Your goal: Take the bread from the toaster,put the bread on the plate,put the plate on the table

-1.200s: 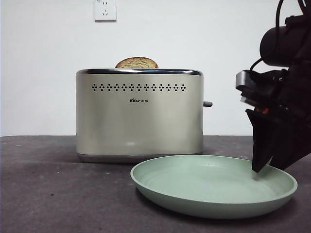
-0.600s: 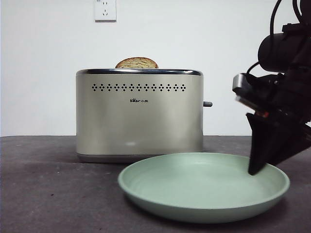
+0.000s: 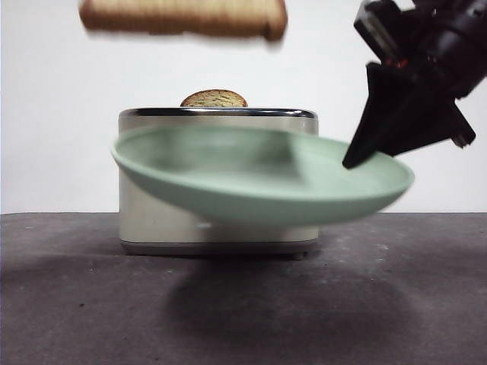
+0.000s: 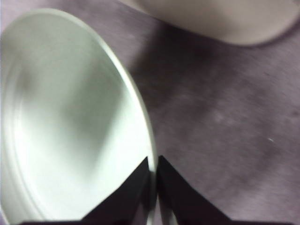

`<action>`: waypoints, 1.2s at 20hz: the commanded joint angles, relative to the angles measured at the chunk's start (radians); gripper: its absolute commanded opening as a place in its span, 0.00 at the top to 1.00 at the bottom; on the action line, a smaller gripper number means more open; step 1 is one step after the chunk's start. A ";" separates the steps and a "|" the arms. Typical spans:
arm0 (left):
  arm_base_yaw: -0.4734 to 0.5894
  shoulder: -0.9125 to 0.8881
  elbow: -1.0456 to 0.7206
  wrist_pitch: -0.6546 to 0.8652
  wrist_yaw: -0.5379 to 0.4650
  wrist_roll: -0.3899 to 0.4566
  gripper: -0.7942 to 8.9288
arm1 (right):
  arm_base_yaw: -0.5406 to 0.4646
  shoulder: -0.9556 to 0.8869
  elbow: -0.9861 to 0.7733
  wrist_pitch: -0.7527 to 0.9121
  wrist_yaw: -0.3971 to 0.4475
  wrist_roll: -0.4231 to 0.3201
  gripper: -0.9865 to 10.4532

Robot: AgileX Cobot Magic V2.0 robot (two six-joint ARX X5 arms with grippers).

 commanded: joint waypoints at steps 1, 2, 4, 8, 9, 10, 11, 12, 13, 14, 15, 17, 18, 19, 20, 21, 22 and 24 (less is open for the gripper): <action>-0.024 0.084 0.027 -0.004 0.008 0.055 0.92 | 0.013 -0.014 0.011 0.004 -0.010 0.029 0.91; -0.034 0.119 0.027 -0.005 0.008 0.063 0.92 | 0.015 -0.020 0.011 0.004 -0.010 0.030 0.91; -0.053 0.183 0.027 -0.004 0.008 0.072 0.92 | 0.015 -0.026 0.011 0.001 -0.010 0.032 0.91; -0.084 0.265 0.027 0.000 0.007 0.102 0.91 | 0.015 -0.026 0.011 -0.003 -0.010 0.030 0.91; -0.087 0.283 0.027 0.000 0.007 0.102 0.91 | 0.015 -0.026 0.011 -0.003 -0.007 0.030 0.91; -0.090 0.301 0.027 0.000 0.007 0.102 0.91 | 0.015 -0.026 0.011 -0.003 -0.006 0.030 0.91; -0.092 0.319 0.027 0.000 0.007 0.101 0.90 | 0.015 -0.026 0.011 -0.003 -0.005 0.030 0.91; -0.093 0.332 0.027 0.000 0.007 0.101 0.88 | 0.015 -0.026 0.011 -0.003 -0.005 0.030 0.91; -0.097 0.344 0.027 0.004 0.007 0.101 0.84 | 0.015 -0.026 0.011 -0.003 -0.005 0.030 0.91; -0.102 0.350 0.027 0.008 0.007 0.102 0.79 | 0.015 -0.026 0.011 -0.003 -0.005 0.030 0.91; -0.105 0.351 0.027 0.013 0.006 0.102 0.74 | 0.015 -0.026 0.011 -0.003 -0.005 0.030 0.91; -0.116 0.350 0.028 0.024 0.007 0.101 0.64 | 0.015 -0.025 0.011 -0.003 -0.005 0.029 0.91; -0.118 0.350 0.028 0.017 0.006 0.101 0.60 | 0.015 -0.025 0.011 -0.004 -0.004 0.029 0.91; -0.118 0.350 0.028 0.011 0.006 0.100 0.59 | 0.015 -0.025 0.011 -0.003 -0.004 0.030 0.91; -0.118 0.350 0.028 0.007 0.006 0.100 0.58 | 0.015 -0.025 0.011 -0.006 -0.004 0.030 0.91; -0.118 0.349 0.028 0.000 0.006 0.100 0.58 | 0.015 -0.025 0.011 -0.012 -0.003 0.029 0.91; -0.118 0.349 0.030 -0.007 0.003 0.099 0.58 | 0.015 -0.025 0.011 -0.021 -0.003 0.029 0.91; -0.118 0.349 0.054 -0.032 -0.020 0.094 0.58 | 0.015 -0.025 0.011 -0.030 -0.002 0.027 0.91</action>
